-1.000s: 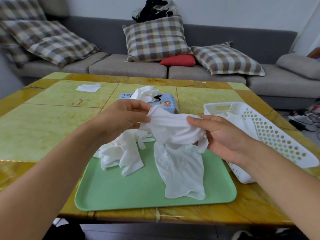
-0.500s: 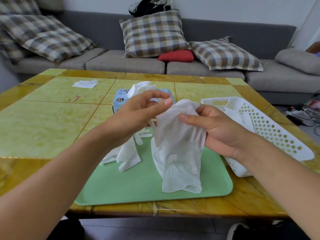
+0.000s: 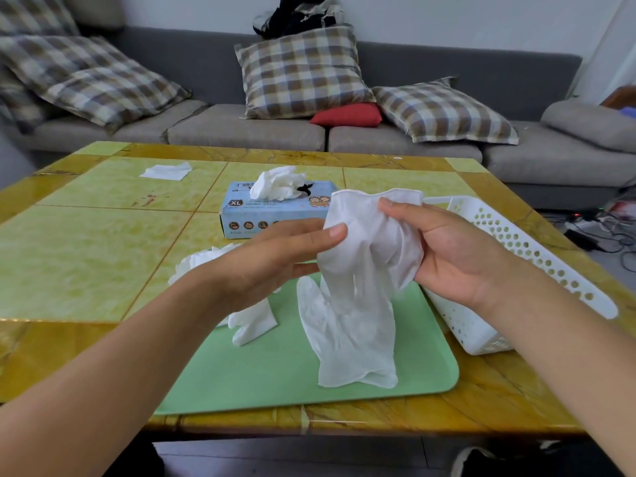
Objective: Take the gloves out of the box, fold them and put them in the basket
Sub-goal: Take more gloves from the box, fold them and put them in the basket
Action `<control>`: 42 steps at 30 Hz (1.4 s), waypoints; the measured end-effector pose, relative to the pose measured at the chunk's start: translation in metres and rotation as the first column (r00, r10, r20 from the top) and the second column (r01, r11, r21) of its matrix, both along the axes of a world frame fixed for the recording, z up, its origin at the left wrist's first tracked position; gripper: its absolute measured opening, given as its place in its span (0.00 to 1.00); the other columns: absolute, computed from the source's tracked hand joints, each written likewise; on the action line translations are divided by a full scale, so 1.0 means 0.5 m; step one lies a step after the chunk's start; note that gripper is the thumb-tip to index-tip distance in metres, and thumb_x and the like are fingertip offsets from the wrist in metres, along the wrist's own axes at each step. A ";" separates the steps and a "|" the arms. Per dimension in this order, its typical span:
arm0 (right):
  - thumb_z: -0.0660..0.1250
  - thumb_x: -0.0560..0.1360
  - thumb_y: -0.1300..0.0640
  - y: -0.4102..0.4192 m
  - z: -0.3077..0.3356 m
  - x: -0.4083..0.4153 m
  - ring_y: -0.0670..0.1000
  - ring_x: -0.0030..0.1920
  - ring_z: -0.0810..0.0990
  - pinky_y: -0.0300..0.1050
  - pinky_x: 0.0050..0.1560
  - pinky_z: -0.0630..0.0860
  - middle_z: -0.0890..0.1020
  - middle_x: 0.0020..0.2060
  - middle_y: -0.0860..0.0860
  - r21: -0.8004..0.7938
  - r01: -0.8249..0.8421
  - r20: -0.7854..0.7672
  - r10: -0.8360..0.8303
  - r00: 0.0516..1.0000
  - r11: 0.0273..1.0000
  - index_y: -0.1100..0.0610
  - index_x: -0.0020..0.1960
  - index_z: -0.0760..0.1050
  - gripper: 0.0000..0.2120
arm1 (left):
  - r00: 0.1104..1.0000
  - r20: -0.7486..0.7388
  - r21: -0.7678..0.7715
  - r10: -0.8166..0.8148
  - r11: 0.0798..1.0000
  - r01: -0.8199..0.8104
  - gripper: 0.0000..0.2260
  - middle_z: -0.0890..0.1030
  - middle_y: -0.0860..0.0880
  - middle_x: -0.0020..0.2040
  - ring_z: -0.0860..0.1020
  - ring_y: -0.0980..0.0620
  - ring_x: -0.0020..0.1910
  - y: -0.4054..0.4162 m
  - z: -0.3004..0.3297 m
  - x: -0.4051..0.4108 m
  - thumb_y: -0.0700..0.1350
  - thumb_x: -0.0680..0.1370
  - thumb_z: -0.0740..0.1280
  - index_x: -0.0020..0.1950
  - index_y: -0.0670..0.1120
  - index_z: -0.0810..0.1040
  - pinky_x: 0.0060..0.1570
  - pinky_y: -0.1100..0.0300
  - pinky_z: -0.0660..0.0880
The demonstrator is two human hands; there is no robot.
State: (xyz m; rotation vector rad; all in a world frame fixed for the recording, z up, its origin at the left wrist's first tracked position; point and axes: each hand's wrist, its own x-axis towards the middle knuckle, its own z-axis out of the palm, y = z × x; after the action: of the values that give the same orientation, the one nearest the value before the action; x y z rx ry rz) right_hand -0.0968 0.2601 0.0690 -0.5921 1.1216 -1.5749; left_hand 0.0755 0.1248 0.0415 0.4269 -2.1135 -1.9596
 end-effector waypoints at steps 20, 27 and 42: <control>0.70 0.77 0.62 -0.035 -0.090 -0.009 0.51 0.36 0.85 0.45 0.39 0.83 0.87 0.43 0.57 0.419 0.022 -0.297 0.114 0.948 0.908 0.61 0.52 0.82 0.05 | 0.921 0.280 0.087 0.270 0.949 -0.304 0.08 0.86 0.43 0.53 0.84 0.47 0.50 -0.010 -0.051 -0.038 0.40 0.82 0.66 0.56 0.43 0.84 0.51 0.52 0.82; 0.71 0.76 0.66 0.004 0.026 -0.018 0.46 0.52 0.85 0.41 0.54 0.80 0.88 0.48 0.45 -0.517 0.030 -0.753 -0.471 0.459 0.856 0.55 0.53 0.84 0.09 | 0.814 -0.562 -0.528 0.147 0.694 -0.489 0.10 0.84 0.54 0.56 0.82 0.60 0.57 0.001 0.061 -0.041 0.37 0.83 0.64 0.61 0.45 0.82 0.57 0.65 0.76; 0.67 0.75 0.56 0.021 -0.090 -0.009 0.55 0.30 0.73 0.48 0.31 0.65 0.71 0.26 0.52 0.401 0.026 -0.871 0.390 -0.298 0.916 0.56 0.31 0.69 0.15 | 0.999 -0.029 -0.793 0.032 0.607 -0.043 0.07 0.84 0.57 0.54 0.81 0.60 0.54 -0.019 -0.133 -0.016 0.39 0.76 0.73 0.52 0.48 0.85 0.55 0.69 0.74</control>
State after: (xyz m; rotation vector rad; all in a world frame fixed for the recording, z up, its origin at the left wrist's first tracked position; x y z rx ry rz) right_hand -0.1011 0.2706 0.0242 -2.0104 2.2210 -0.1190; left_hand 0.0674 0.1156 -0.0248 0.2570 -2.6440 -0.7853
